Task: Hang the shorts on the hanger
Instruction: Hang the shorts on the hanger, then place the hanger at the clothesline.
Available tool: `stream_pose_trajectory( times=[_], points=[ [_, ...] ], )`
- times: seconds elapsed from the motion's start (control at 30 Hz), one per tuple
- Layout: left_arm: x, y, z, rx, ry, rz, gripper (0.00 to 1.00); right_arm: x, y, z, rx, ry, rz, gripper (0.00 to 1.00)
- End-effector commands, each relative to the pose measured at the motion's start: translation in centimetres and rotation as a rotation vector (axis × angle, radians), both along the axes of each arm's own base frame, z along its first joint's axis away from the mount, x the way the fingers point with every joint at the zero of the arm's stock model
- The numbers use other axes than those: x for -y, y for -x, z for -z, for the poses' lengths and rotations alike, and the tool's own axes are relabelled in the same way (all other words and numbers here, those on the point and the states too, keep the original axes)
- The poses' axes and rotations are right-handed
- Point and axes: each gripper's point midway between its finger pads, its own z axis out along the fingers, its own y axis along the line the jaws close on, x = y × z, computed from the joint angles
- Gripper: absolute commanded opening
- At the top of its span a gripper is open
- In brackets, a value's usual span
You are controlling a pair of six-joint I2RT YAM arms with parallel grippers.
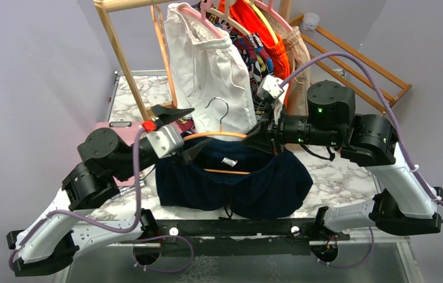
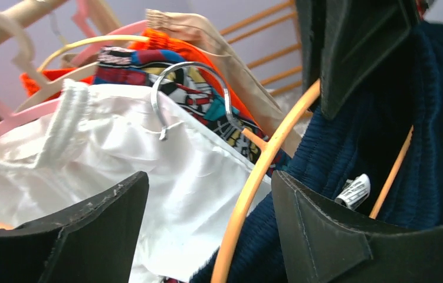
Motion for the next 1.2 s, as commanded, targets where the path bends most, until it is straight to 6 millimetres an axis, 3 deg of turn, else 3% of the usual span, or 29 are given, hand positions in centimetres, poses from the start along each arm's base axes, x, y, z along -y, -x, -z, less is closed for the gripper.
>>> stream_pose_trajectory(
  times=[0.0,0.1,0.23,0.37,0.5,0.7,0.97,1.17],
  points=[
    [-3.9,-0.6,-4.9,-0.042,0.250,-0.157,0.79,0.7,-2.8,-4.4,0.096,-0.144,0.174,0.01],
    [-6.2,-0.6,-5.7,-0.114,0.363,-0.221,0.79,0.6,-3.8,-4.4,0.116,-0.148,0.217,0.01],
    [-10.6,-0.3,-6.2,-0.154,0.492,-0.337,0.79,0.8,-5.2,-4.8,0.148,-0.125,0.276,0.01],
    [-14.2,0.1,-4.9,-0.157,0.560,-0.425,0.77,1.9,-6.9,-5.1,0.190,-0.060,0.371,0.01],
    [-16.4,0.3,-3.6,-0.159,0.583,-0.485,0.77,3.3,-8.6,-4.8,0.233,-0.016,0.482,0.01],
    [-16.6,-0.4,-0.8,-0.175,0.518,-0.545,0.76,3.6,-10.8,-4.4,0.276,0.034,0.588,0.01],
    [-15.9,-1.3,2.4,-0.202,0.448,-0.589,0.76,0.6,-12.3,-4.6,0.300,0.005,0.579,0.01],
    [-17.3,-1.2,3.8,-0.210,0.442,-0.638,0.76,-0.4,-11.6,-3.3,0.296,0.042,0.492,0.01]
  ],
)
